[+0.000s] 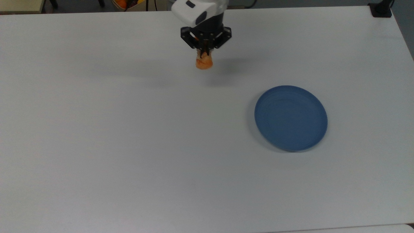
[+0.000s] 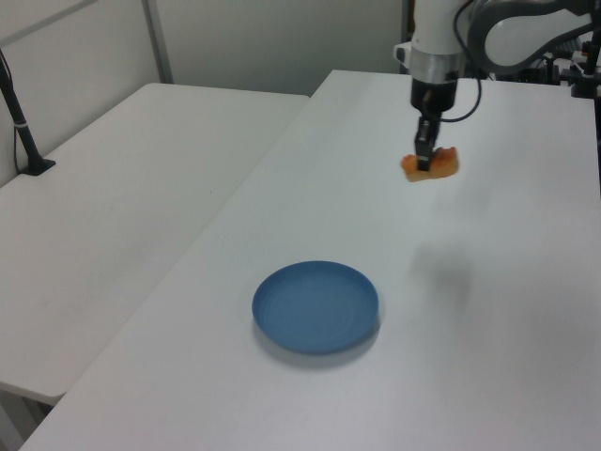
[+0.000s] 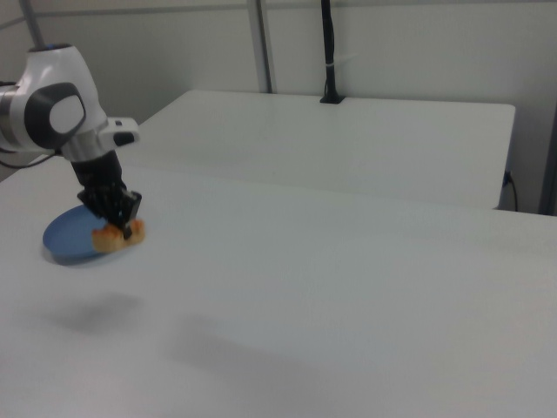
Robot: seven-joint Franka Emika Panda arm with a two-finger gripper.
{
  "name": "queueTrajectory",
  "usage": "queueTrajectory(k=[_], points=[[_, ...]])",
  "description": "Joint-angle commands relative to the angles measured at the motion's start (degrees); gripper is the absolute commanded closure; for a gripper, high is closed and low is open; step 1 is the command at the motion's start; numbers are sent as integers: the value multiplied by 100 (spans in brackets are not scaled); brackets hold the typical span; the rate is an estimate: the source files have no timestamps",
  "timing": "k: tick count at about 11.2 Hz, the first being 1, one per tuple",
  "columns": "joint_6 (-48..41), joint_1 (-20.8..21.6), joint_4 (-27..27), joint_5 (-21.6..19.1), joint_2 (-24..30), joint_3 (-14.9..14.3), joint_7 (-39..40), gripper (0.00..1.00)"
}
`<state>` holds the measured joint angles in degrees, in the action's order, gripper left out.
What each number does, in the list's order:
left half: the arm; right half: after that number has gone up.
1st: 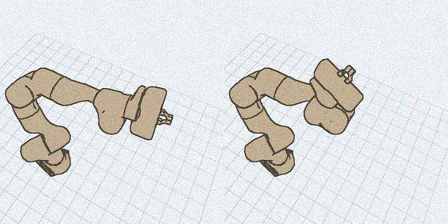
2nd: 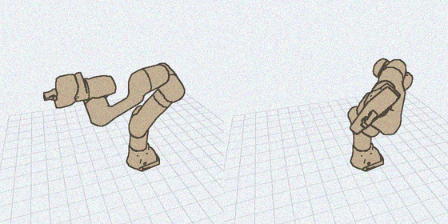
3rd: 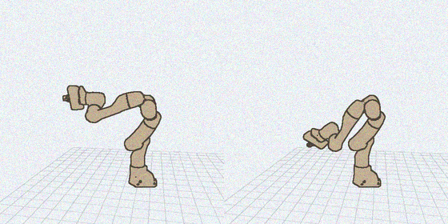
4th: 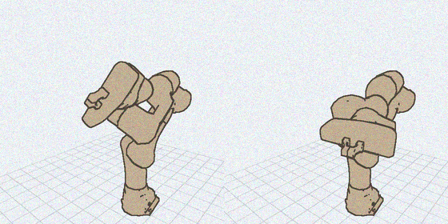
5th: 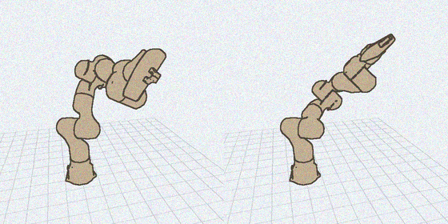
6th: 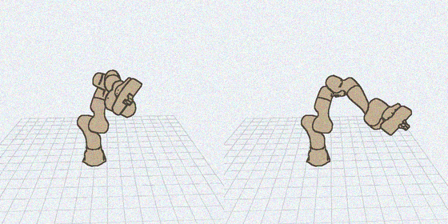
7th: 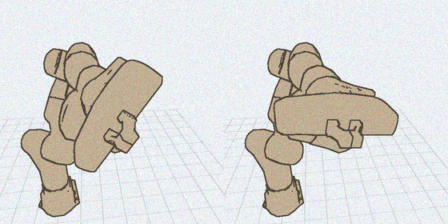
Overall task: Put the bread on the table
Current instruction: 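Carry the bread roll away from the plate and lower it to the table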
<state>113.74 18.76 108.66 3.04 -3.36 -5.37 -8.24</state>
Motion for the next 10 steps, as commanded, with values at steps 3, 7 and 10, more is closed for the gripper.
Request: queueTrajectory(k=[3, 7, 10], points=[[-55, -258, 1472, 56, 591, 133, 297, 97], [298, -267, 1886, 56, 512, 133, 288, 97], [586, -320, 1931, 56, 214, 133, 209, 93]])
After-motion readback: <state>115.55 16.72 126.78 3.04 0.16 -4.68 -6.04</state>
